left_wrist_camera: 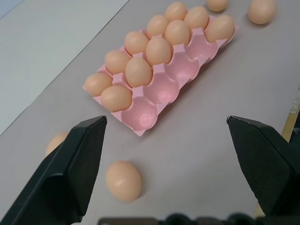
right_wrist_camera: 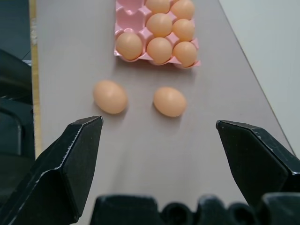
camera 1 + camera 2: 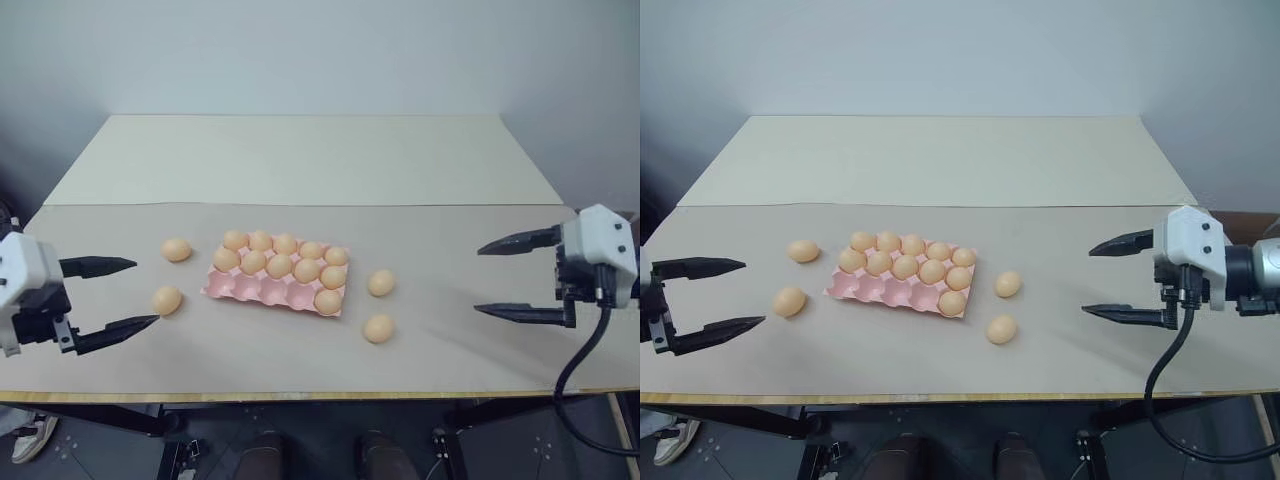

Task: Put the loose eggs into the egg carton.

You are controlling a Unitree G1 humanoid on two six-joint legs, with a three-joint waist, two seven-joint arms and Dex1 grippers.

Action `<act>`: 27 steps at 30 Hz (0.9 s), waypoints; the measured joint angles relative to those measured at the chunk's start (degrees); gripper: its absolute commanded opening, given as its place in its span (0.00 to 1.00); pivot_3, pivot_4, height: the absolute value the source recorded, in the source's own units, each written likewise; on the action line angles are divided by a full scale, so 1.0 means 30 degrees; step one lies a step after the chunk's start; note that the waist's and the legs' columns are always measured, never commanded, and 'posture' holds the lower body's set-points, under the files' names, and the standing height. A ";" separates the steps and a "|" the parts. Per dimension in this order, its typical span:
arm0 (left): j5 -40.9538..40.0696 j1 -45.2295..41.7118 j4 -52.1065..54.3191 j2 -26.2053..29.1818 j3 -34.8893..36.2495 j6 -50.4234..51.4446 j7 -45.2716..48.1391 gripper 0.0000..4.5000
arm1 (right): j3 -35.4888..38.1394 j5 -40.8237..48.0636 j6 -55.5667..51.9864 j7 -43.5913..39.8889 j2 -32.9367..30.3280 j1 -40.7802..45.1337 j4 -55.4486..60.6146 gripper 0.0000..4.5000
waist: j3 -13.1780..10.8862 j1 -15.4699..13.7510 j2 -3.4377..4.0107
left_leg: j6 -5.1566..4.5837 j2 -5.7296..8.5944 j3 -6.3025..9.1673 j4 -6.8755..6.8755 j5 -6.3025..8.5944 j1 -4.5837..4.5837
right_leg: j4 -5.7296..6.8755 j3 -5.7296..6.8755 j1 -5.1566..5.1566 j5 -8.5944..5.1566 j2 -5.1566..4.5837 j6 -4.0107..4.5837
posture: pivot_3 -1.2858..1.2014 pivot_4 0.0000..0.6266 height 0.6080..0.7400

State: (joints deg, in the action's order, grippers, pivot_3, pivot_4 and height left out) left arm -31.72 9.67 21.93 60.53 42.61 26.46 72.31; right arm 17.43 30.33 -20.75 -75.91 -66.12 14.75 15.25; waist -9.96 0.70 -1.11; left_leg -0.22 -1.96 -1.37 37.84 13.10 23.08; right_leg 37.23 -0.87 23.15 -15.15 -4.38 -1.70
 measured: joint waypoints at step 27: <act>-0.0410 -0.2080 -0.0298 0.0313 -0.4589 -0.0109 0.1179 0.99 | -1.0209 -0.7488 0.2449 0.4565 0.6874 0.6496 -0.5261 1.00 | 0.0017 0.0019 -0.0032 | -0.0002 0.0006 -0.0006 0.0002 0.0000 0.0041 | 0.0014 -0.0012 0.0046 0.0017 0.0012 -0.0003 | 0.52 0.24 1.00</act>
State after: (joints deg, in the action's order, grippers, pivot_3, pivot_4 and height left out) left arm -32.95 3.43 21.04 61.47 28.85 26.14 75.85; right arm -13.19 7.86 -13.41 -62.22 -45.49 34.24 -0.54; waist -9.91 0.76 -1.20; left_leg -0.22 -1.94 -1.39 37.85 13.10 23.20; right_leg 37.27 -0.91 23.29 -15.10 -4.35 -1.71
